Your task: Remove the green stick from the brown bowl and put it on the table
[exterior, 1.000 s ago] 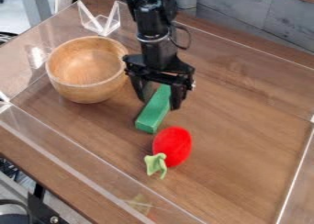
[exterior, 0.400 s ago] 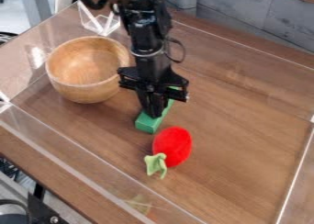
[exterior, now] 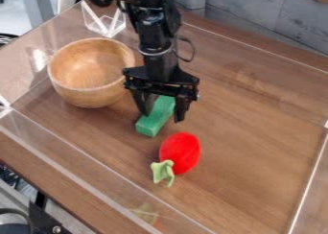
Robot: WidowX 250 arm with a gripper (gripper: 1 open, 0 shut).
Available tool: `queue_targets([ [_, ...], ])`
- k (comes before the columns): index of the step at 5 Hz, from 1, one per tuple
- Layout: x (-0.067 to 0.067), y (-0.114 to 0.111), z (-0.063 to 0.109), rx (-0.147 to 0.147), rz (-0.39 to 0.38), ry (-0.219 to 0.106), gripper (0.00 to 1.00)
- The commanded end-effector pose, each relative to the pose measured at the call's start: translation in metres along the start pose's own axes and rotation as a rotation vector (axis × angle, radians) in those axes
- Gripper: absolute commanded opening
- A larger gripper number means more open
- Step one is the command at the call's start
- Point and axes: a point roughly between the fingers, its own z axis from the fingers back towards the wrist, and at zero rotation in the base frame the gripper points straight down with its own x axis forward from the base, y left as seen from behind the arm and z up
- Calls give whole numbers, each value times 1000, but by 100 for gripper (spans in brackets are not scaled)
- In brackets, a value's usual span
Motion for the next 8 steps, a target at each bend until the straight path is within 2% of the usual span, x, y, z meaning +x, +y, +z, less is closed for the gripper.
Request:
queue_targets([
  [1, 5, -8, 1, 0, -84, -5, 100],
  [2, 7, -13, -4, 1, -157, 5, 100],
  [3, 12, -14, 3, 2, -173, 10, 0],
  [4, 17, -15, 12, 2, -186, 16, 0],
  [5, 25, -1, 9, -2, -161, 16, 100],
  [6, 33, 12, 6, -7, -135, 17, 100],
  [7, 31, 8, 2, -16, -150, 20, 100],
  [8, 31, 7, -2, -14, -161, 24, 0],
])
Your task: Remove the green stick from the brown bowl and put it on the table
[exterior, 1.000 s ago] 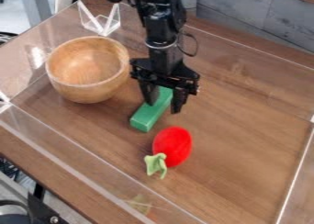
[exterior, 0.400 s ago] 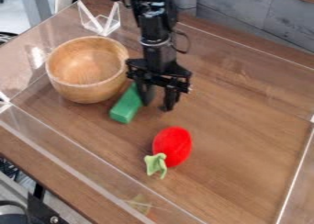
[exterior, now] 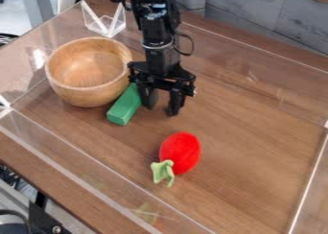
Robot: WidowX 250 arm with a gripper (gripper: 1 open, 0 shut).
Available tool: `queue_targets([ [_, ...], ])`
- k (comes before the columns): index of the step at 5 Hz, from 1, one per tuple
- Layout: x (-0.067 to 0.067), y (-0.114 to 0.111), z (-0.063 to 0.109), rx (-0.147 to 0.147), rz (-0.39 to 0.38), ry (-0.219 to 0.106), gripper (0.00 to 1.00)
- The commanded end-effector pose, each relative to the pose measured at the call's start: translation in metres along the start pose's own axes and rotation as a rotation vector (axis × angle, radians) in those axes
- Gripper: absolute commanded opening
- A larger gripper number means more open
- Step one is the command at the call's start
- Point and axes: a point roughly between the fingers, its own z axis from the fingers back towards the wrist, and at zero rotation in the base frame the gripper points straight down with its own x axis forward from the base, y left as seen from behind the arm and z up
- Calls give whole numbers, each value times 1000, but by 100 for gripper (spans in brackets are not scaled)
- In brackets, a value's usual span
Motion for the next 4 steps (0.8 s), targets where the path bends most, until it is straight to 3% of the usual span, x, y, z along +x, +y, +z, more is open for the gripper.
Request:
queue_targets([
  [1, 6, -7, 9, 3, -27, -33, 0],
  [4, 3, -19, 7, -9, -90, -13, 0],
])
